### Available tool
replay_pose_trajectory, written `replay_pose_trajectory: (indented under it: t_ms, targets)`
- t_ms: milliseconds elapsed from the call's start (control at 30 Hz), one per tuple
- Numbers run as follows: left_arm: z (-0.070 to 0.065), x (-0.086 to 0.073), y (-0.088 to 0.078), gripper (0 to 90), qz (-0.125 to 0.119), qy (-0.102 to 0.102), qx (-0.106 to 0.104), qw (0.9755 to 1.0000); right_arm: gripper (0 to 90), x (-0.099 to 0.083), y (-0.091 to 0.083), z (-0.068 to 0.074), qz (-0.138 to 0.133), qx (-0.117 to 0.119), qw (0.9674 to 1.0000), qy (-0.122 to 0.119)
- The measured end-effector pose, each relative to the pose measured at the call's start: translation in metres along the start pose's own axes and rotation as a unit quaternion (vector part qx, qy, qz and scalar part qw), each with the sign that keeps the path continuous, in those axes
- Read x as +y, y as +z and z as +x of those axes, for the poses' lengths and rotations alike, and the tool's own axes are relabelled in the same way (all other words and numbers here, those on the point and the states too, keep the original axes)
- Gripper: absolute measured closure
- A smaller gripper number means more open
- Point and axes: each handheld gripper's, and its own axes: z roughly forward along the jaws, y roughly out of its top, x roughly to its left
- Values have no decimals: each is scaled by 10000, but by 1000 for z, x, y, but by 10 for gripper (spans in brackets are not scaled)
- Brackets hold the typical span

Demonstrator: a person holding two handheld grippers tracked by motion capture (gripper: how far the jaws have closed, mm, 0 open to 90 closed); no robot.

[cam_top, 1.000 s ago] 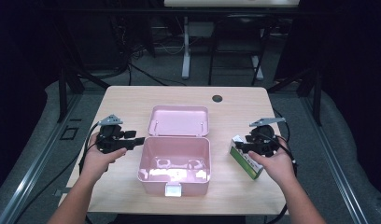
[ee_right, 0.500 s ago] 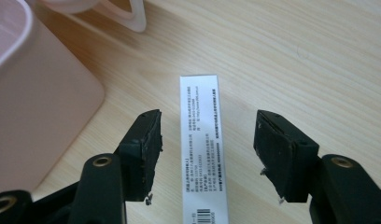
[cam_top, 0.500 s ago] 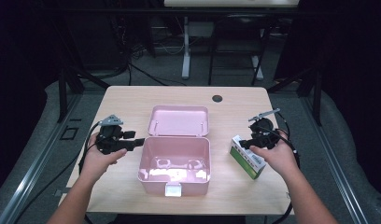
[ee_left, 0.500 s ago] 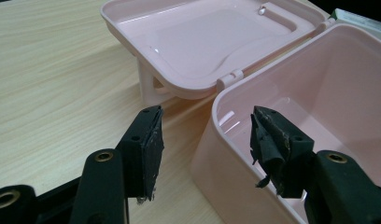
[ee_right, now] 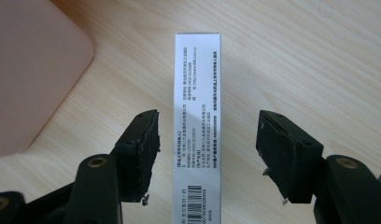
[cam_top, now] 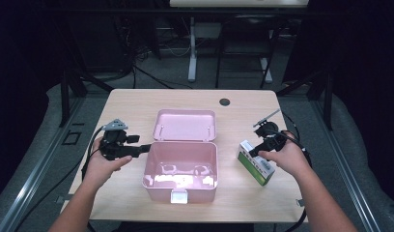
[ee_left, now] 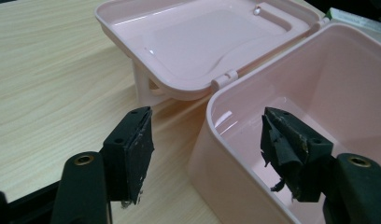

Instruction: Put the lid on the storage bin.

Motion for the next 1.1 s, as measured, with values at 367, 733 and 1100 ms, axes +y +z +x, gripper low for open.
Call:
replay_pose_trajectory:
  t_ms: [367,733,1100]
  targets:
    - [2,-1,1,332,68,-45,83,9999,304,7,9,4,562,70,9982,-174]
    - [2,-1,1,359,89,-20,90,9999,429,12,17,5,887,-12,9957,-257]
    - [2,-1,2,378,150,-26,112,9998,504,12,25,4,1104,-26,9937,-211]
